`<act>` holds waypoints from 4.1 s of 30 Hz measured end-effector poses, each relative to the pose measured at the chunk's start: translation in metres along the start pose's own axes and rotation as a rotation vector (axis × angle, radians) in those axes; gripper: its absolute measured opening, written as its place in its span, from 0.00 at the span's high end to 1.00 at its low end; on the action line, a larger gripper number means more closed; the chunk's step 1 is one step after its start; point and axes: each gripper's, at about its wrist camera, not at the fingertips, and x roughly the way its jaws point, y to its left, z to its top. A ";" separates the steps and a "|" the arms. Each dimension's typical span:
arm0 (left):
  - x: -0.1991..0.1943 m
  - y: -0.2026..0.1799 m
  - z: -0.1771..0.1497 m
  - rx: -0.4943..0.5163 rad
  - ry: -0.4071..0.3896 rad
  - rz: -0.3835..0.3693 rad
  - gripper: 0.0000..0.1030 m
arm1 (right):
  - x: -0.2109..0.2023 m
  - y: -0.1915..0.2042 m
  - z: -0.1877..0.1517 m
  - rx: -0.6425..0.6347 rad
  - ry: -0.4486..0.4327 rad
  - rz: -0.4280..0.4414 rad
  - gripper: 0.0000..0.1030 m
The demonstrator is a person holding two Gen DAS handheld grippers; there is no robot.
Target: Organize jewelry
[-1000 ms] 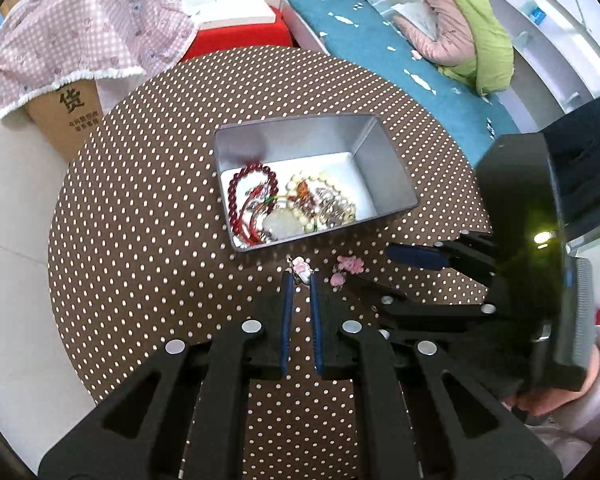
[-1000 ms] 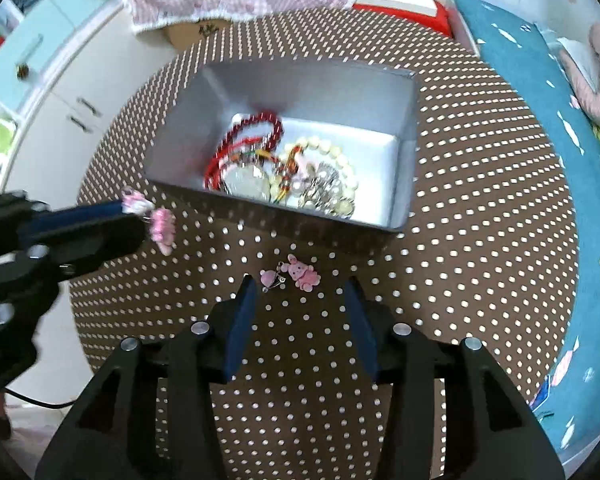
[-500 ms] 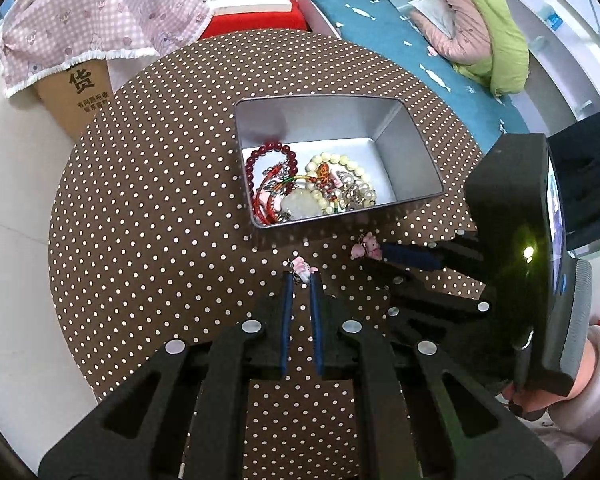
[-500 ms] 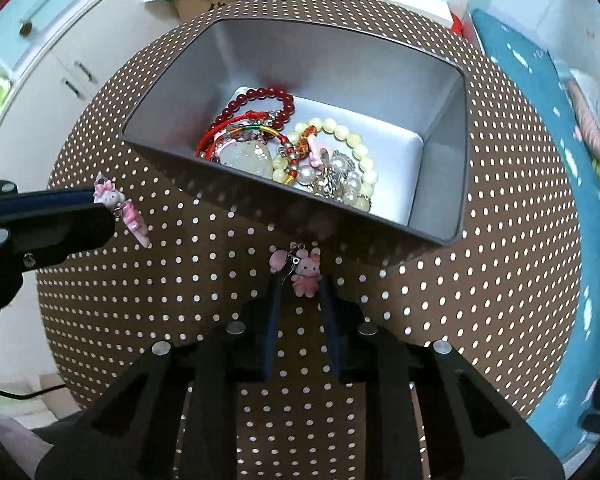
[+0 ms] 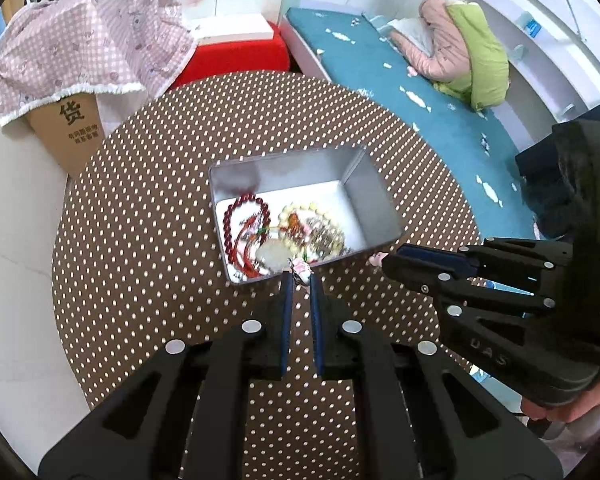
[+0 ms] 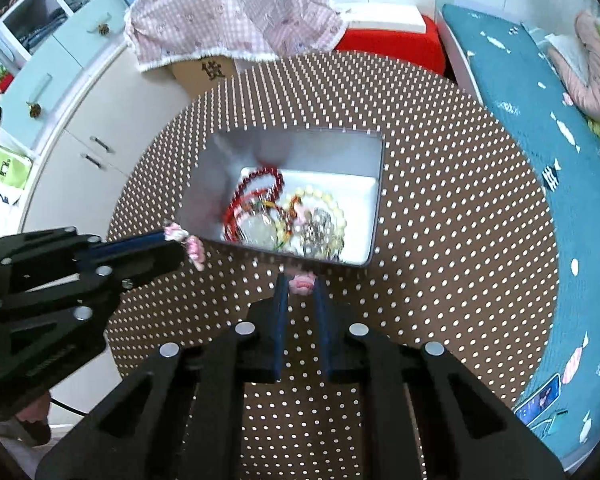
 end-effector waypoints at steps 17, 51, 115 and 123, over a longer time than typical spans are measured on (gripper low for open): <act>0.003 0.008 -0.009 -0.032 0.021 -0.001 0.92 | 0.021 -0.004 -0.025 0.003 0.094 0.015 0.95; 0.001 0.001 -0.004 -0.003 0.021 -0.028 0.92 | 0.008 -0.036 -0.024 0.097 0.063 -0.064 0.89; -0.245 -0.092 -0.019 -0.022 -0.514 0.270 0.25 | -0.243 0.028 -0.035 -0.019 -0.584 -0.127 0.07; -0.246 -0.097 -0.017 -0.012 -0.529 0.274 0.25 | -0.249 0.024 -0.039 -0.015 -0.611 -0.138 0.07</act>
